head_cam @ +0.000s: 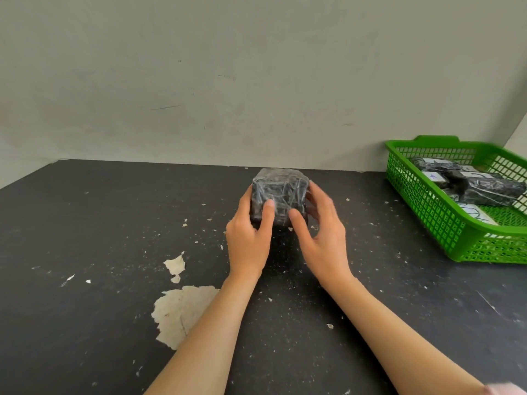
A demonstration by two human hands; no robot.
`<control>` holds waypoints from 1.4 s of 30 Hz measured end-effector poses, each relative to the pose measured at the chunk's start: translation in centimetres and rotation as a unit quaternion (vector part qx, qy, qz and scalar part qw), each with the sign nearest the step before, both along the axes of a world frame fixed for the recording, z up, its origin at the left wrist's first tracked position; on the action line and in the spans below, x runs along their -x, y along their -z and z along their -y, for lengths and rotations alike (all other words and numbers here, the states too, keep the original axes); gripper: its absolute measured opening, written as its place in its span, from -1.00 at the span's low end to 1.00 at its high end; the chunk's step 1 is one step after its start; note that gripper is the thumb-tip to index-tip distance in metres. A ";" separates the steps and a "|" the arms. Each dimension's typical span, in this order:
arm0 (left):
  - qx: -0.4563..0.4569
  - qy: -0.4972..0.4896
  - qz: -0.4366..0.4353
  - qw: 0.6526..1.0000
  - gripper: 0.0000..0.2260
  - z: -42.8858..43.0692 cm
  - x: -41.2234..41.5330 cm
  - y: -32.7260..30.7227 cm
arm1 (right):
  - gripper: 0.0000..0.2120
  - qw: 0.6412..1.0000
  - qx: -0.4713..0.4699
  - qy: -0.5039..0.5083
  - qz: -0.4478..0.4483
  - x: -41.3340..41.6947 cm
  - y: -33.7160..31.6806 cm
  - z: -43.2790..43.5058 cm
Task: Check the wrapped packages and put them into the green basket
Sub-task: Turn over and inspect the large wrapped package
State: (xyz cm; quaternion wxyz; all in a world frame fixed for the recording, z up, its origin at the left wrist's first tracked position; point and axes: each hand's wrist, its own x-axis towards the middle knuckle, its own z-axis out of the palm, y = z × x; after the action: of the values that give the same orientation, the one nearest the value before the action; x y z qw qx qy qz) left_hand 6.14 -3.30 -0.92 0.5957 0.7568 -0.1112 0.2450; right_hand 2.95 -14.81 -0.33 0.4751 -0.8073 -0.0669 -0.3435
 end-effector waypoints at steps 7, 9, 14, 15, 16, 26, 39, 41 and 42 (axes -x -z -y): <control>0.034 -0.013 -0.029 0.999 -0.74 -0.1 0.1 -0.4 | -0.39 0.997 0.014 -0.070 -0.027 0.0 0.3 0.0; 0.068 -0.006 -0.041 0.997 -0.77 -0.2 0.2 -0.6 | -0.37 0.995 0.016 -0.088 -0.043 0.1 0.2 0.0; 0.081 -0.004 -0.038 0.996 -0.73 -0.1 0.2 -0.7 | -0.38 0.993 0.003 -0.107 -0.052 0.0 0.2 0.5; 0.079 -0.006 -0.038 0.996 -0.72 -0.1 0.1 -0.6 | -0.38 0.993 0.003 -0.106 -0.053 0.0 0.3 0.5; 0.077 -0.009 -0.036 0.996 -0.70 -0.1 0.1 -0.5 | -0.38 0.993 0.002 -0.105 -0.055 0.0 0.3 0.5; 0.063 -0.026 0.006 0.998 -0.54 -0.1 0.1 -0.4 | -0.37 0.991 0.011 -0.100 -0.085 0.0 0.3 0.6; 0.080 -0.009 -0.004 0.997 -0.47 -0.3 -0.1 -0.2 | -0.37 0.992 0.027 -0.098 -0.079 -0.1 0.5 0.6; 0.074 -0.006 -0.002 0.997 -0.52 -0.3 -0.1 -0.2 | -0.38 0.992 0.019 -0.099 -0.079 -0.1 0.5 0.6; 0.070 -0.003 0.001 0.998 -0.55 -0.4 -0.1 -0.2 | -0.38 0.992 0.014 -0.101 -0.079 0.0 0.4 0.6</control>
State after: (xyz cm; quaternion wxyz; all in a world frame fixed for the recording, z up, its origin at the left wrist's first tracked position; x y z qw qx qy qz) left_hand 6.21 -2.95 -0.74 0.6462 0.7136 -0.0923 0.2542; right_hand 2.96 -15.40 -0.74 0.4994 -0.8279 -0.1150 -0.2279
